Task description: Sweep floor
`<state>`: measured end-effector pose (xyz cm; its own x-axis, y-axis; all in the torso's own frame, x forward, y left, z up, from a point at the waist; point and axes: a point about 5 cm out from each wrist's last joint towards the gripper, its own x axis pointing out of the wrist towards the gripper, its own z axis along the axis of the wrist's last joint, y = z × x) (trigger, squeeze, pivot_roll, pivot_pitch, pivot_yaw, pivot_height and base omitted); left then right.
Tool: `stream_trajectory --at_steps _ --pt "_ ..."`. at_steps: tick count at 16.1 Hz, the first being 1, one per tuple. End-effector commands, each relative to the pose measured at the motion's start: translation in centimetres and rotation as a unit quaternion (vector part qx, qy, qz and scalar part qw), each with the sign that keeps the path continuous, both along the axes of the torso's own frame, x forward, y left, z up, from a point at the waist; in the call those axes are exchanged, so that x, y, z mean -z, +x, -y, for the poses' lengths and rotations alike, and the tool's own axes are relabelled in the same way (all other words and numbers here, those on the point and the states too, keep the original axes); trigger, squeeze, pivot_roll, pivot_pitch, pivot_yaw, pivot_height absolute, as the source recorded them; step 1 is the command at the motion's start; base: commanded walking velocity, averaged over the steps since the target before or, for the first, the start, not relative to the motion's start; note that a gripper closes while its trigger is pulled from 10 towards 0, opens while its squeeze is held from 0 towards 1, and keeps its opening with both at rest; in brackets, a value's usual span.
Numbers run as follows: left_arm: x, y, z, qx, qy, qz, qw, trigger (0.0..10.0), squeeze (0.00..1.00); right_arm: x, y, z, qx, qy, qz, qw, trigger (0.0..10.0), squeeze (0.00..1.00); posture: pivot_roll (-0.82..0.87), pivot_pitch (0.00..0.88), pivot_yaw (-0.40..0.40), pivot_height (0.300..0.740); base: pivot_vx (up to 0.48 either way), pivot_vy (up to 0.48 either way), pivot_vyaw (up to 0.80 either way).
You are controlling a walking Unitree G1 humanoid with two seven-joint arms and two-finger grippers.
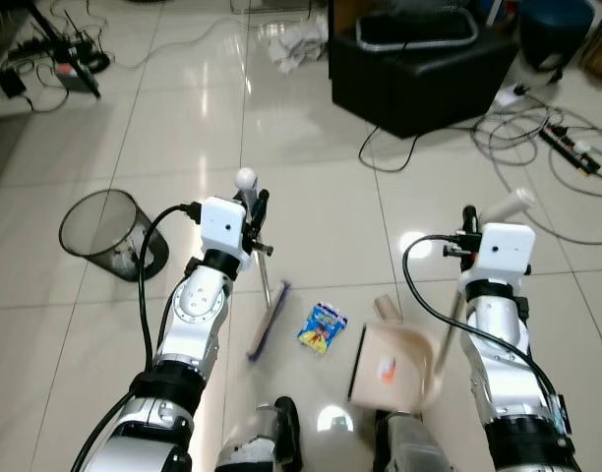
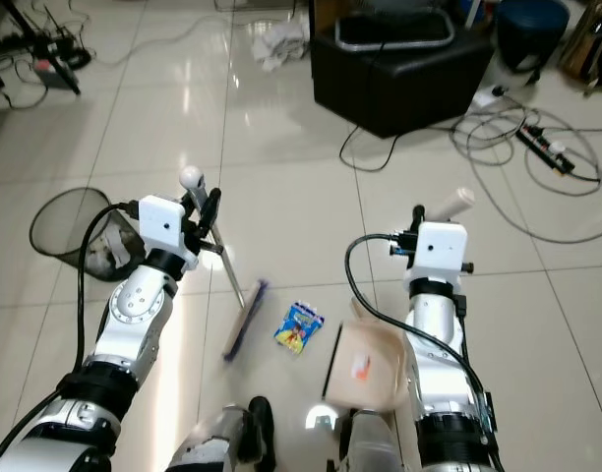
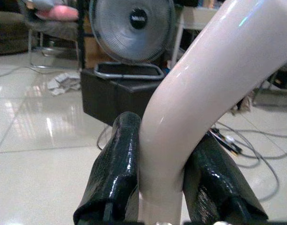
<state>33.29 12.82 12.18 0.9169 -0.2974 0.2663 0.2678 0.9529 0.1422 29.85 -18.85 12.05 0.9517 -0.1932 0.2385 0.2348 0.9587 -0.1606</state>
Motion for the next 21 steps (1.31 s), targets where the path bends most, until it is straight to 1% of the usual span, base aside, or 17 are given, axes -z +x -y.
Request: stream_trajectory --at_steps 1,3,4,5,6,8,9,10,12,13,15,16,18,19,20,21 --pt "-0.5 0.2 0.0 0.007 0.004 0.018 1.0 10.0 0.0 -0.4 0.0 -0.6 -0.008 -0.014 0.022 1.0 10.0 0.0 0.05 0.351 0.15 0.74 0.0 0.0 0.0" --pt "-0.9 0.8 1.2 0.04 0.005 0.02 0.999 10.0 0.0 -0.6 0.3 -0.5 0.0 -0.024 0.033 0.999 10.0 0.0 0.05 0.37 0.156 0.74 0.0 0.0 0.0" --pt "-1.0 0.9 1.8 0.053 0.008 0.022 0.998 10.0 0.0 -0.5 0.4 -0.4 0.002 -0.021 0.033 0.999 10.0 0.0 0.05 0.375 0.157 0.74 0.0 0.0 0.0" --pt "-1.0 1.0 2.0 0.058 0.011 0.024 0.998 10.0 0.0 -0.4 0.4 -0.3 0.003 -0.021 0.035 0.999 10.0 0.0 0.06 0.378 0.159 0.74 0.0 0.0 0.0" --pt "-1.1 1.1 2.7 0.073 0.017 0.023 0.997 10.0 0.0 0.0 0.5 -0.3 0.008 -0.02 0.033 0.999 10.0 0.0 0.08 0.388 0.167 0.74 0.0 0.0 0.0" --pt "-1.3 1.4 3.7 0.087 0.02 0.024 0.996 10.0 0.0 0.5 0.8 -0.6 0.013 -0.021 0.032 0.999 10.0 0.0 0.1 0.397 0.177 0.74 0.0 0.0 0.0" --pt "-1.7 1.6 4.4 0.094 0.017 0.025 0.995 10.0 0.0 0.6 1.1 -1.0 0.015 -0.02 0.038 0.999 10.0 0.0 0.11 0.399 0.183 0.74 0.0 0.0 0.0" --pt "-1.8 1.7 4.6 0.096 0.017 0.025 0.995 10.0 0.0 0.6 1.1 -1.2 0.014 -0.019 0.038 0.999 10.0 0.0 0.11 0.399 0.186 0.74 0.0 0.0 0.0" --pt "-2.3 1.9 5.7 0.114 0.002 0.025 0.993 10.0 0.0 1.1 1.6 -1.7 0.017 -0.008 0.031 0.999 10.0 0.0 0.12 0.4 0.194 0.74 0.0 0.0 0.0" --pt "-2.8 2.0 6.7 0.126 -0.016 0.023 0.992 10.0 0.0 1.3 1.8 -1.9 0.023 0.003 0.025 0.999 10.0 0.0 0.11 0.399 0.194 0.74 0.0 0.0 0.0" --pt "-4.3 2.2 8.6 0.132 -0.103 0.016 0.986 10.0 0.0 1.4 2.2 -2.3 0.024 0.012 0.022 0.999 10.0 0.0 0.12 0.391 0.188 0.74 0.0 0.0 0.0" --pt "-4.9 2.2 9.2 0.134 -0.135 0.015 0.982 10.0 0.0 1.4 2.3 -2.4 0.023 0.012 0.022 0.999 10.0 0.0 0.11 0.383 0.187 0.74 0.0 0.0 0.0" --pt "-5.6 2.0 9.9 0.145 -0.172 0.017 0.974 10.0 0.0 1.5 2.4 -2.2 0.026 0.014 0.022 0.999 10.0 0.0 0.11 0.369 0.186 0.74 0.0 0.0 0.0" --pt "-6.0 2.0 10.0 0.145 -0.185 0.02 0.972 10.0 0.0 1.5 2.4 -1.9 0.03 0.018 0.024 0.999 10.0 0.0 0.11 0.366 0.185 0.74 0.0 0.0 0.0" --pt "-6.2 2.1 9.8 0.144 -0.189 0.02 0.971 10.0 0.0 1.4 2.5 -1.8 0.033 0.019 0.024 0.999 10.0 0.0 0.1 0.353 0.182 0.74 0.0 0.0 0.0" --pt "-6.5 2.2 9.6 0.15 -0.183 0.027 0.971 10.0 0.0 1.2 2.7 -1.4 0.036 0.024 0.028 0.999 10.0 0.0 0.1 0.335 0.178 0.74 0.0 0.0 0.0"
